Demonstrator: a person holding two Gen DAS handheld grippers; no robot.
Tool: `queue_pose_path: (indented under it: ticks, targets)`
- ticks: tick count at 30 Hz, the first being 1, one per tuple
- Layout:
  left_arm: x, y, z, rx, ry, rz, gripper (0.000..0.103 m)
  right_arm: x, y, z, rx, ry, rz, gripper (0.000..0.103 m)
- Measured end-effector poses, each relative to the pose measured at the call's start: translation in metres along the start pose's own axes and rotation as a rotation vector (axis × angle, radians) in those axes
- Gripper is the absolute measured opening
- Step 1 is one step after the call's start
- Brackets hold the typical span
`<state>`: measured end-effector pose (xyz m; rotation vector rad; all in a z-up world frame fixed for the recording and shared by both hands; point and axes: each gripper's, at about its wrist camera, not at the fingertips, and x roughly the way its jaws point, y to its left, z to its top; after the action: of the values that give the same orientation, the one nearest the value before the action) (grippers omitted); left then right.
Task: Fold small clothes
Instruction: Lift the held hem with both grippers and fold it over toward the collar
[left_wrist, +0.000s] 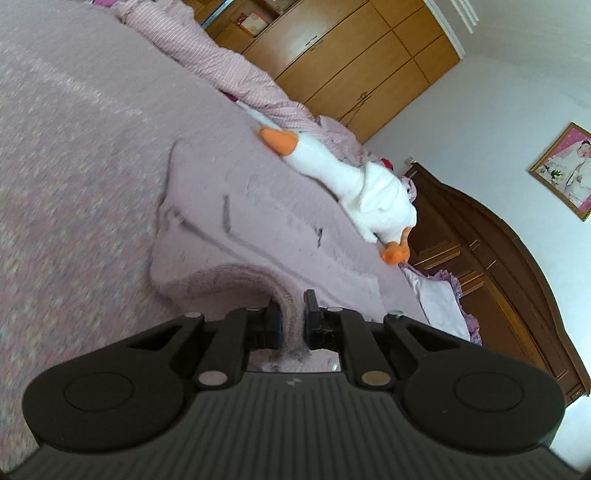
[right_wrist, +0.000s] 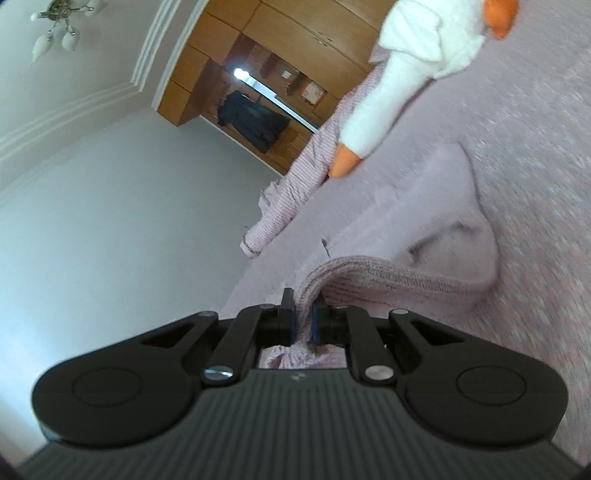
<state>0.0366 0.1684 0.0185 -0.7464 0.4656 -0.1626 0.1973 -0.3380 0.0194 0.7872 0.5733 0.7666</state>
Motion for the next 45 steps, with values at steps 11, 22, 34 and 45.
queue_pose_path:
  ticks: [11, 22, 34, 45]
  targets:
    - [0.041, -0.021, 0.059, 0.067, -0.043, -0.017, 0.011, 0.038, -0.005, 0.046, -0.049, -0.078, 0.026, 0.011]
    - [0.102, -0.007, 0.127, 0.097, -0.087, 0.023, 0.011, 0.104, -0.022, 0.109, -0.115, -0.106, 0.001, 0.011]
    - [0.191, 0.030, 0.161, 0.107, -0.064, 0.063, 0.010, 0.160, -0.069, 0.138, -0.177, -0.065, -0.115, 0.011]
    - [0.229, 0.072, 0.142, 0.169, -0.013, 0.205, 0.012, 0.175, -0.108, 0.106, -0.088, -0.007, -0.261, 0.016]
